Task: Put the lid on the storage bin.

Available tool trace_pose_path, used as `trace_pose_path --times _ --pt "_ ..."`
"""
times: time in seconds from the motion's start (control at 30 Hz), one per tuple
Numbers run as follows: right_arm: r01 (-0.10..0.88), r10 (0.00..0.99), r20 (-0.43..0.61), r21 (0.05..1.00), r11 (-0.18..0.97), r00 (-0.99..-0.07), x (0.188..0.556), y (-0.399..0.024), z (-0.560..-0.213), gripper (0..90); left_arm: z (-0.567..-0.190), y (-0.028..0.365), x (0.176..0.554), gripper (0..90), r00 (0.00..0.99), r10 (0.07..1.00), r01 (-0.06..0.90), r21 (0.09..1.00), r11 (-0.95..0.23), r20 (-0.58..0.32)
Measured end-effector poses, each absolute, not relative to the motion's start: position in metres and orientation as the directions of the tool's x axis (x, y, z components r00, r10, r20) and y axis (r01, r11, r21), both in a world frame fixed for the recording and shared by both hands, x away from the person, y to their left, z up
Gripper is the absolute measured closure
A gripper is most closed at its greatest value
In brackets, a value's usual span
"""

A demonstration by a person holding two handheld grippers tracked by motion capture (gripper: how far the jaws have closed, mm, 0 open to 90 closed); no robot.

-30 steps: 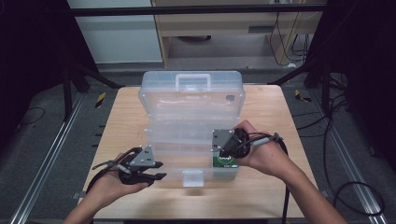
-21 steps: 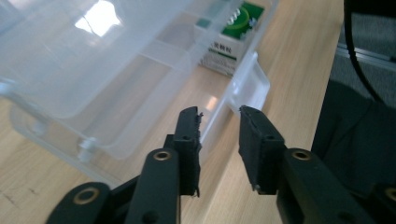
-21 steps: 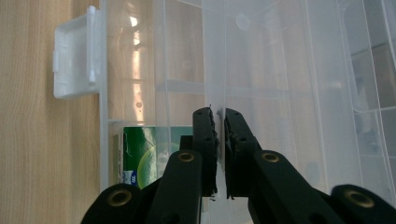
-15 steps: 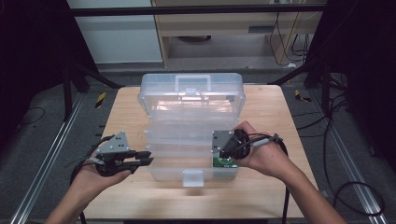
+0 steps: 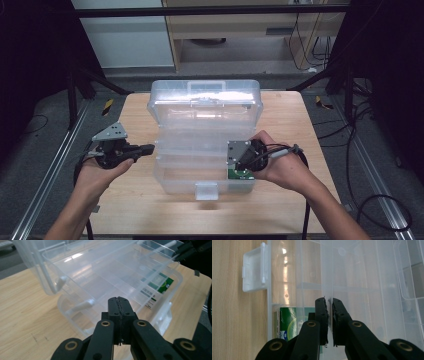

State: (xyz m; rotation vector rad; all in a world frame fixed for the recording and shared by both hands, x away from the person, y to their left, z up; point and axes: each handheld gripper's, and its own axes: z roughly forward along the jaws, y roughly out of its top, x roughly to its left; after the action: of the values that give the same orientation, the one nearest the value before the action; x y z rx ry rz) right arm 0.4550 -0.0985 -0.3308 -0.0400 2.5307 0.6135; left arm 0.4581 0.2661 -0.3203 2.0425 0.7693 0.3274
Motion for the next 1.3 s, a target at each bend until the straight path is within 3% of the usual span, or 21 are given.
trace_pose_path --times 1.3 --pt "-0.150 0.078 -0.490 0.409 0.900 -0.868 0.450 -0.098 -0.336 84.6 -0.307 0.272 0.497 90.0 0.696 0.701 0.434 0.869 -0.238 -0.155"
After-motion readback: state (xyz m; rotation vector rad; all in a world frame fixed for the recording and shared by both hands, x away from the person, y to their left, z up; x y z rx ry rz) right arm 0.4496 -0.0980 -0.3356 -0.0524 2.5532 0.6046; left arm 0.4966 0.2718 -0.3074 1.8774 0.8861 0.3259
